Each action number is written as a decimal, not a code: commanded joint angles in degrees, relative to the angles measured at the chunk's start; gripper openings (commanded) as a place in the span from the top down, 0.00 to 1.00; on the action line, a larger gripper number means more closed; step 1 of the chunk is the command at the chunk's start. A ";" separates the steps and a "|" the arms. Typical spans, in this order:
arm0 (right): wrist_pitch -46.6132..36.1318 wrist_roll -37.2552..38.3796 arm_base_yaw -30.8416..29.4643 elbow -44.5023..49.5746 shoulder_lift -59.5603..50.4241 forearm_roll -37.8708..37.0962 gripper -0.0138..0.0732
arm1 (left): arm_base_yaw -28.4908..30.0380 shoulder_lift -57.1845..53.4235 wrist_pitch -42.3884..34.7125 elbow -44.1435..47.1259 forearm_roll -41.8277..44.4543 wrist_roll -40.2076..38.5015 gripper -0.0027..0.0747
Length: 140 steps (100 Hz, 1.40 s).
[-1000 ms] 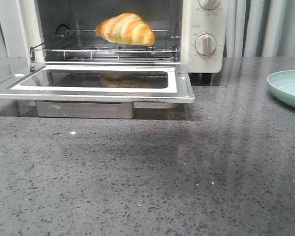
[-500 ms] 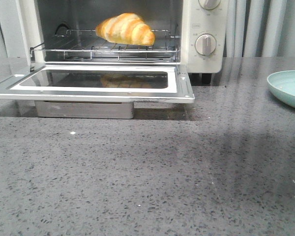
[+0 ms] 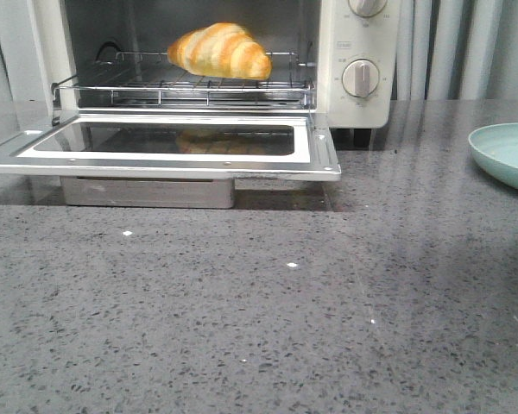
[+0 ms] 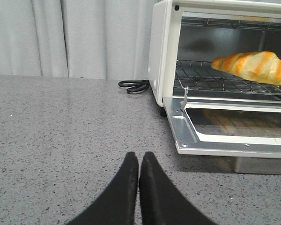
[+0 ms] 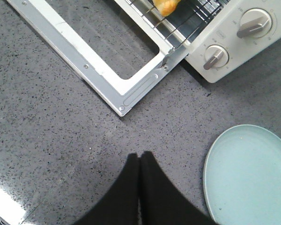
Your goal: Put bread in oven
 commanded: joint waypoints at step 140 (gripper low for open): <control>-5.11 -0.40 -13.12 4.62 -1.71 8.28 0.92 | 0.11 0.38 -4.94 0.19 -0.56 -0.49 0.99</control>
